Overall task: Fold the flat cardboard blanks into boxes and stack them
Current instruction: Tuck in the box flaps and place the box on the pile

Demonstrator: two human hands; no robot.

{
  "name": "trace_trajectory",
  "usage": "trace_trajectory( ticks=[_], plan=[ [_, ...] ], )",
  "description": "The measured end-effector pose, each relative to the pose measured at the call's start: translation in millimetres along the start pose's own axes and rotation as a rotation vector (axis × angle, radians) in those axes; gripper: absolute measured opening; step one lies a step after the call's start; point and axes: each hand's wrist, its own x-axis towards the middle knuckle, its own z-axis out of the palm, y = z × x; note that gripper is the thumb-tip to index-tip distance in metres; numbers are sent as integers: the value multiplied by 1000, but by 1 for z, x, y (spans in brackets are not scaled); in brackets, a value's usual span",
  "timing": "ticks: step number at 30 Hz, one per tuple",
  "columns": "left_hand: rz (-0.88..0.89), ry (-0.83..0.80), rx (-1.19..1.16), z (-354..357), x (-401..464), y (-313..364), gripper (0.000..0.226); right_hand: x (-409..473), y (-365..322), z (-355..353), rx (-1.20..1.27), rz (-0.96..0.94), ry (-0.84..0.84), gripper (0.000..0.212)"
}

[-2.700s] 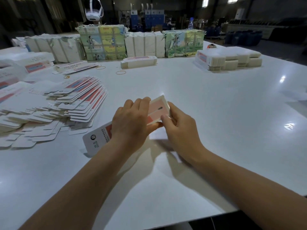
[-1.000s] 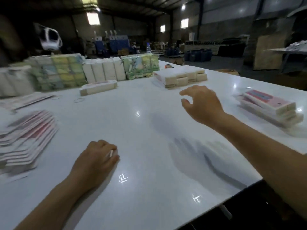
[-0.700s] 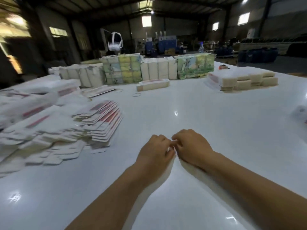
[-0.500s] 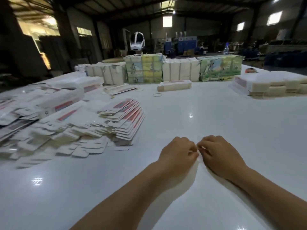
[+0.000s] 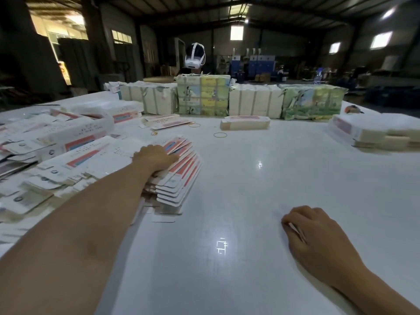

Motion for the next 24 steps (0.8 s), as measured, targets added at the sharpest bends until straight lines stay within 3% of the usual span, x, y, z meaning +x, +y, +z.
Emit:
trace_trajectory(
  ticks=[3, 7, 11, 15, 17, 20, 22, 24],
  plan=[
    [41, 127, 0, -1, -6, 7, 39, -1, 0, -1, -18, -1, -11, 16],
    [195, 115, 235, -6, -17, 9, 22, -2, 0, 0, -7, -8, -6, 17],
    [342, 177, 332, -29, -43, 17, 20, 0, 0, 1, -6, -6, -2, 20],
    [541, 350, 50, -28, -110, 57, 44, 1, 5, 2, -13, -15, -30, 23],
    [755, 513, -174, -12, -158, 76, 50, 3, 5, -4, 233, 99, 7, 27],
    [1013, 652, -286, 5, -214, 92, 41, 6, 10, -29, 1231, 544, 246, 50],
    [1107, 638, -244, 14, -233, 95, 33, 3, 21, -41, 1764, 689, 241, 66],
    [1121, 566, -213, 22, -242, 92, 42, -1, 25, -47, 1895, 660, 161, 67]
  ],
)
